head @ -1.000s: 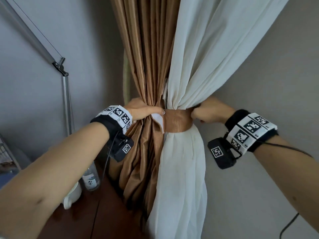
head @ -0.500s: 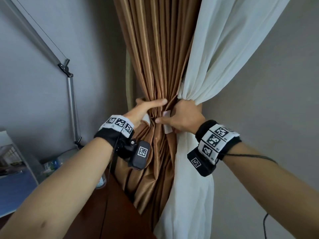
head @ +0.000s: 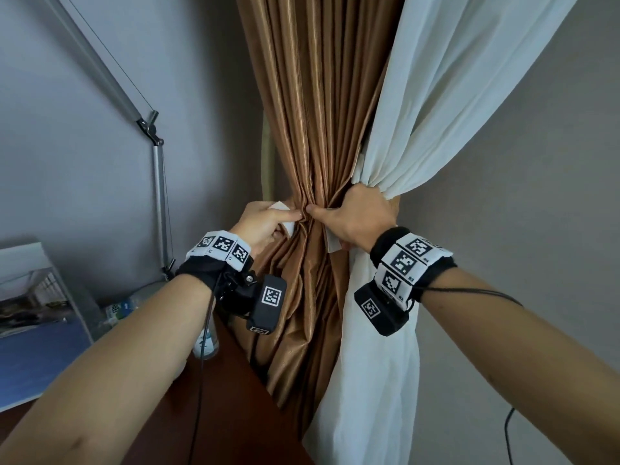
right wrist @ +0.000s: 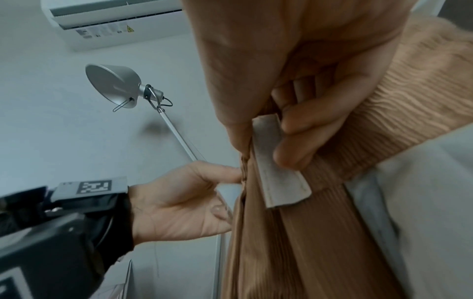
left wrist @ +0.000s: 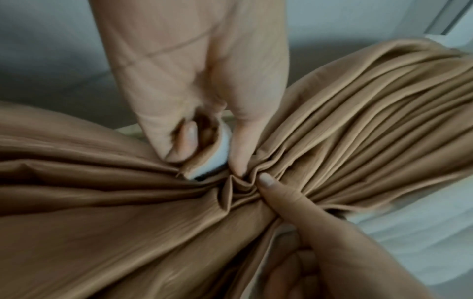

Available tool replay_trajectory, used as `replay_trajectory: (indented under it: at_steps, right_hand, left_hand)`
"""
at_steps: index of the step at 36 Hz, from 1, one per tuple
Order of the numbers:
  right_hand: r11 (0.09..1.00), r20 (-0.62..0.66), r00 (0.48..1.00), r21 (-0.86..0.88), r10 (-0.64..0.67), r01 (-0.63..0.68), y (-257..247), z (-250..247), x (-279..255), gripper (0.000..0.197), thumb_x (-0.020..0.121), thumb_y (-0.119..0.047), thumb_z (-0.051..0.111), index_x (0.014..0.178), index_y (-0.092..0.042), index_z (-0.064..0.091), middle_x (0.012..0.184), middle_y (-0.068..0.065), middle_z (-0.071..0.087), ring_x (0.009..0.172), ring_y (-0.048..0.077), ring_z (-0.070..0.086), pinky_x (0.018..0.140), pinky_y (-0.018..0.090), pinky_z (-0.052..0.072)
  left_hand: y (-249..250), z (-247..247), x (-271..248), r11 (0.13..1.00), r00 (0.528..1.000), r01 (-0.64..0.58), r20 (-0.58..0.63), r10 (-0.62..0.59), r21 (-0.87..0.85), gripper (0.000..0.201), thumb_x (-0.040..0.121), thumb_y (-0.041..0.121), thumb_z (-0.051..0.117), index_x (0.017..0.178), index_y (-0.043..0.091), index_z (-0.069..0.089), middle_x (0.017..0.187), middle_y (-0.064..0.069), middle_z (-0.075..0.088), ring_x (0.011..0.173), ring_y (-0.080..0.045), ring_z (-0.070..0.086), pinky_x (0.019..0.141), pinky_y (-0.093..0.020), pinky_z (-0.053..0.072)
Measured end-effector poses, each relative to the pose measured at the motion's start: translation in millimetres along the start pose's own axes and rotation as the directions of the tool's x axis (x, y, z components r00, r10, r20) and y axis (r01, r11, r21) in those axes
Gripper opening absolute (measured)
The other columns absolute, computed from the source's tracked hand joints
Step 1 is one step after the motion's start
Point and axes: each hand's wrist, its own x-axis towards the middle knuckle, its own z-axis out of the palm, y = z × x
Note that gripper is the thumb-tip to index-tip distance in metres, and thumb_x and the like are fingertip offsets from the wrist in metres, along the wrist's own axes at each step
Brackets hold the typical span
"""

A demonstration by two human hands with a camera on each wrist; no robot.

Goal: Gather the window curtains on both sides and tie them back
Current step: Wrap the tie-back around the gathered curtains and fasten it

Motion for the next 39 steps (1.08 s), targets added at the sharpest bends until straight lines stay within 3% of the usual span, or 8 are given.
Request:
replay_trajectory:
  at_steps: [8, 13, 16, 19, 22, 29, 35, 39]
  right_hand:
    - [0.996, -0.015, 1.0, -0.086, 0.01, -0.011, -11.7, -0.3, -1.0, 0.067, 0.069, -0.08, 0.057, 0.067, -0.014, 0.049, 0.072, 0.002, 0.058, 0.08, 0.022, 0.065, 0.06, 0.029, 0.043]
    - [0.975, -0.052, 0.999, -0.223, -0.004, -0.007, -22.5, 2.5, 5.8, 0.074, 0.075, -0.072, 0.058, 0.108, -0.007, 0.062, 0.112, 0.013, 0.063, 0.106, 0.03, 0.06, 0.078, 0.036, 0.048]
    - [0.974, -0.042, 0.999, -0.225, 0.015, -0.024, -21.9, 3.5, 11.3, 0.066, 0.081, -0.063, 0.059, 0.114, -0.005, 0.06, 0.119, 0.014, 0.06, 0.111, 0.032, 0.058, 0.084, 0.037, 0.048]
    - [0.967, -0.043, 0.999, -0.252, 0.015, -0.026, -18.7, 1.6, 14.9, 0.053, 0.086, -0.052, 0.059, 0.114, -0.007, 0.06, 0.118, 0.013, 0.06, 0.111, 0.032, 0.057, 0.083, 0.038, 0.047]
    - [0.959, -0.049, 0.998, -0.28, 0.038, -0.05, -16.6, -1.2, 19.3, 0.044, 0.087, -0.044, 0.06, 0.113, -0.009, 0.061, 0.118, 0.012, 0.06, 0.11, 0.032, 0.058, 0.083, 0.037, 0.046]
    - [0.961, -0.042, 0.999, -0.272, 0.034, -0.044, -18.2, 0.2, 17.9, 0.05, 0.085, -0.049, 0.059, 0.111, -0.006, 0.062, 0.116, 0.014, 0.061, 0.108, 0.033, 0.059, 0.082, 0.037, 0.048]
    - [0.989, 0.073, 0.997, -0.149, 0.024, -0.013, -13.5, -5.2, 16.4, 0.058, 0.086, -0.062, 0.049, 0.09, -0.006, 0.065, 0.09, 0.012, 0.066, 0.091, 0.03, 0.064, 0.069, 0.03, 0.046]
    - [0.928, 0.358, 0.926, 0.292, 0.119, -0.232, -6.6, -14.5, 18.7, 0.051, 0.085, -0.051, 0.054, 0.081, -0.002, 0.069, 0.069, 0.01, 0.072, 0.066, 0.024, 0.072, 0.07, 0.033, 0.06]
  left_hand:
    - [-12.7, 18.9, 0.8, 0.951, 0.952, -0.221, -0.165, 0.259, 0.215, 0.017, 0.081, 0.011, 0.059, 0.073, 0.025, 0.054, 0.066, 0.003, 0.055, 0.062, -0.012, 0.052, 0.064, -0.03, 0.043]
    - [-31.5, 30.0, 0.8, 0.966, 0.942, -0.229, -0.222, 0.251, 0.122, 0.028, 0.074, 0.039, 0.062, 0.08, 0.012, 0.069, 0.073, -0.013, 0.068, 0.067, -0.019, 0.061, 0.068, -0.037, 0.05]
    - [-32.3, 28.8, 2.4, 0.974, 0.945, -0.197, -0.242, 0.219, 0.109, 0.029, 0.074, 0.038, 0.066, 0.087, 0.014, 0.075, 0.083, -0.007, 0.075, 0.08, -0.022, 0.071, 0.084, -0.042, 0.057]
    - [-23.4, 24.4, 3.6, 0.945, 0.927, -0.217, -0.252, 0.278, 0.243, 0.032, 0.072, 0.041, 0.069, 0.085, 0.012, 0.074, 0.084, -0.006, 0.075, 0.083, -0.023, 0.072, 0.082, -0.046, 0.058]
    - [0.7, 26.8, -14.2, 0.849, 0.913, -0.247, -0.181, 0.365, 0.468, 0.032, 0.085, 0.021, 0.07, 0.061, 0.004, 0.057, 0.057, 0.0, 0.056, 0.053, -0.008, 0.053, 0.064, -0.025, 0.047]
    - [-3.2, 27.5, -28.1, 0.525, 0.864, -0.341, 0.041, 0.501, 0.78, 0.044, 0.088, 0.011, 0.059, 0.052, 0.019, 0.034, 0.053, -0.003, 0.044, 0.057, -0.025, 0.047, 0.059, -0.034, 0.041]
    - [-12.7, 37.8, -31.5, 0.513, 0.862, -0.378, 0.091, 0.498, 0.771, 0.04, 0.088, 0.011, 0.06, 0.056, 0.018, 0.037, 0.059, -0.005, 0.051, 0.066, -0.032, 0.058, 0.063, -0.034, 0.043]
    - [-12.2, 34.4, -27.3, 0.548, 0.873, -0.351, 0.053, 0.485, 0.759, 0.03, 0.087, 0.02, 0.066, 0.063, 0.009, 0.051, 0.064, -0.007, 0.06, 0.069, -0.03, 0.06, 0.063, -0.031, 0.043]
